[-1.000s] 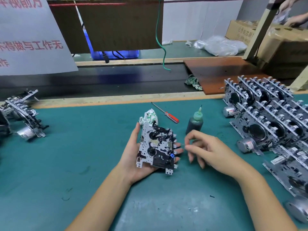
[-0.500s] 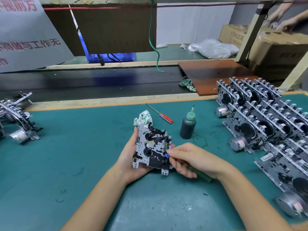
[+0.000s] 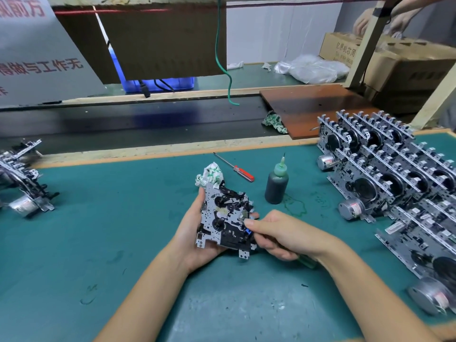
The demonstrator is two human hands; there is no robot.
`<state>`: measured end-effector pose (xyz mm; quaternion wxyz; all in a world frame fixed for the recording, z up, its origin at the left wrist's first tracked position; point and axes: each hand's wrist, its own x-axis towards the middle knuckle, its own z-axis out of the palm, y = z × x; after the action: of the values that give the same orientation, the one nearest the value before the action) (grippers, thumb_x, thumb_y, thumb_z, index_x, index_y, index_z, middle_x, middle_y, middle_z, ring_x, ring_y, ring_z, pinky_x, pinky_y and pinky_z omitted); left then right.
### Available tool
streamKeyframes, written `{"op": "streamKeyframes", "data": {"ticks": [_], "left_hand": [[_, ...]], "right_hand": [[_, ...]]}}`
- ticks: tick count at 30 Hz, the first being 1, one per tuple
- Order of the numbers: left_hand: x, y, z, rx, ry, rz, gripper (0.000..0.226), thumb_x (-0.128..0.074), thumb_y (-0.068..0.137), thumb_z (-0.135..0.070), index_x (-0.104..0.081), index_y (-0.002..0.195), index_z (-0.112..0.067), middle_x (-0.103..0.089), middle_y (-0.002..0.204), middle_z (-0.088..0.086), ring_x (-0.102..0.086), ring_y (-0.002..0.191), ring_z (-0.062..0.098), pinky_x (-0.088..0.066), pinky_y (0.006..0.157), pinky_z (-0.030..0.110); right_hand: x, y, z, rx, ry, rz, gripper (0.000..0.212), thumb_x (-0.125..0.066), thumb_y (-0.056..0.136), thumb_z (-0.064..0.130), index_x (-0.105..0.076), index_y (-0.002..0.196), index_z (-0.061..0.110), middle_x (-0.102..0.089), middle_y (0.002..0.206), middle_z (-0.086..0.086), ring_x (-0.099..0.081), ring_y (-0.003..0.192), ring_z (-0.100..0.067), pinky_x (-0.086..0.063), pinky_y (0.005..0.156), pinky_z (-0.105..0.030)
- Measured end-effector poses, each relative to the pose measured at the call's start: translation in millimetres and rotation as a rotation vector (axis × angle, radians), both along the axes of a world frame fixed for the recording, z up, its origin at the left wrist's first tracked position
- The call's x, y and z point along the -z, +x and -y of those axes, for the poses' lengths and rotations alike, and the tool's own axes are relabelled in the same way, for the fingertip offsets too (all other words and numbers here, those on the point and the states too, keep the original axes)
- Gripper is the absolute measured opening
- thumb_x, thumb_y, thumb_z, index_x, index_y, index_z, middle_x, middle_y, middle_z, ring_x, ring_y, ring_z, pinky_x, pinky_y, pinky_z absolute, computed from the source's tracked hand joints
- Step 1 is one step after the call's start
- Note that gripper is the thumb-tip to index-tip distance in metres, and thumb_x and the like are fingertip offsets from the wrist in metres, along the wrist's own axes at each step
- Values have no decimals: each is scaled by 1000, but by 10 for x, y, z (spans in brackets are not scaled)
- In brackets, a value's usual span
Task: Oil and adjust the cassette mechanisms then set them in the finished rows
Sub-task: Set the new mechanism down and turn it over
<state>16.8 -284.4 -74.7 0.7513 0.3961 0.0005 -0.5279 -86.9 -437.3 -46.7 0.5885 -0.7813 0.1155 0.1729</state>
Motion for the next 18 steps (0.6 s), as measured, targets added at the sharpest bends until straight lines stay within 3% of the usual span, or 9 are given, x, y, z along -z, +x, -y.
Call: {"op": "streamKeyframes", "data": {"ticks": [4, 8, 18], "left_hand": [[2, 3, 0, 0, 4, -7, 79, -28, 91, -67, -75, 101, -4, -66, 114, 24, -68, 99, 33, -58, 72, 39], [2, 5, -3, -5, 10, -15, 77, -29, 91, -66, -75, 98, -5, -67, 112, 22, -68, 99, 32, -59, 72, 39], [-24, -23, 10, -36, 58, -4, 76, -32, 90, -66, -74, 102, -4, -64, 118, 24, -66, 104, 33, -57, 76, 39]], "right_hand": [[-23, 17, -1, -33, -38, -17, 65, -38, 99, 42, -40, 37, 21, -30, 29, 2, -21, 26, -10, -17, 35, -16], [-71, 50, 28, -86, -73, -40, 68, -37, 99, 43, -39, 35, 21, -27, 28, 2, -19, 28, -12, -16, 41, -25], [-118, 66, 52, -155, -43, -87, 68, -36, 100, 40, -36, 35, 22, -23, 28, 1, -17, 28, -11, -15, 38, -21]]}}
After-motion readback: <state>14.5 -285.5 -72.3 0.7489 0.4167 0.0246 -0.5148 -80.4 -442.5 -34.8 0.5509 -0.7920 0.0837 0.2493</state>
